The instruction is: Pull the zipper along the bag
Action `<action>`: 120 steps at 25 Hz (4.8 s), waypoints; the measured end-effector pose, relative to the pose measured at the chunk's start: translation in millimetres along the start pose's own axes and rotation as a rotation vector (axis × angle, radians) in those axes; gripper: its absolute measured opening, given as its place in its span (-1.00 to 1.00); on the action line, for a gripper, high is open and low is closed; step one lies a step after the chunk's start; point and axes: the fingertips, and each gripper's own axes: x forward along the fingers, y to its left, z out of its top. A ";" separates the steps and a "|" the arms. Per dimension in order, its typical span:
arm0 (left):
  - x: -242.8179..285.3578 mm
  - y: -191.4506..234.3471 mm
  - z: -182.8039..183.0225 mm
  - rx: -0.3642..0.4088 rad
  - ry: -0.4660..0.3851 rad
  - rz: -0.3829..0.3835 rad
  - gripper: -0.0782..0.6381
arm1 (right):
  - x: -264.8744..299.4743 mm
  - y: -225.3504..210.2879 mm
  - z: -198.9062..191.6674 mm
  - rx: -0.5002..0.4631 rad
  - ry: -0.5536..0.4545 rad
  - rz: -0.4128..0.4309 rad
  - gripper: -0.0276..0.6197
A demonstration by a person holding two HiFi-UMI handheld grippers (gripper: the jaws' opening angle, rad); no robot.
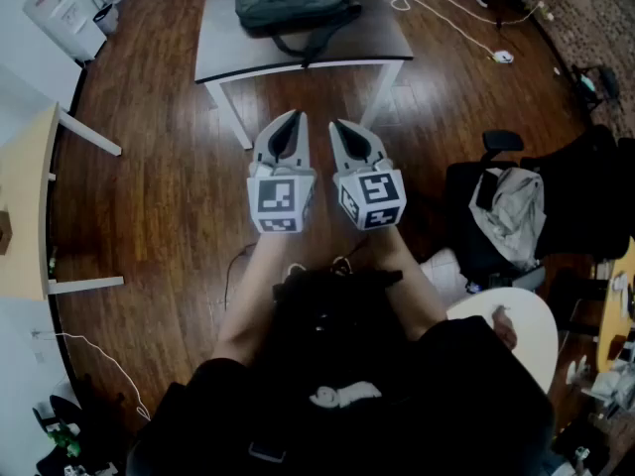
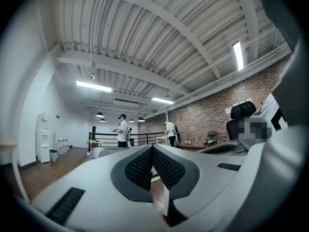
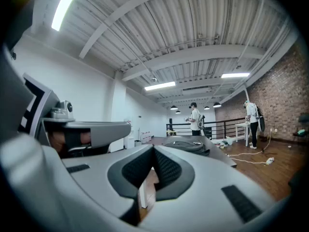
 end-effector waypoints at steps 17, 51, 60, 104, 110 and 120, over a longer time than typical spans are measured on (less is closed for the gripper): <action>21.3 26.3 -1.2 -0.011 -0.002 -0.027 -0.79 | 31.2 1.8 0.5 -0.025 0.011 -0.017 -0.85; 157.2 49.9 -14.3 0.036 0.039 0.125 -0.79 | 135.7 -95.7 2.7 0.008 -0.013 0.128 -0.85; 187.0 75.4 -31.9 0.011 0.058 0.093 -0.79 | 175.4 -98.8 -6.1 0.028 0.009 0.109 -0.85; 359.8 248.6 -35.1 -0.008 0.065 0.115 -0.79 | 411.0 -146.4 31.0 -0.018 0.019 0.097 -0.85; 405.7 255.7 -34.3 0.014 0.069 0.135 -0.79 | 444.9 -178.6 34.2 -0.006 0.015 0.122 -0.85; 448.4 272.3 -40.7 0.034 0.093 0.186 -0.79 | 484.6 -202.8 29.9 0.013 0.027 0.177 -0.85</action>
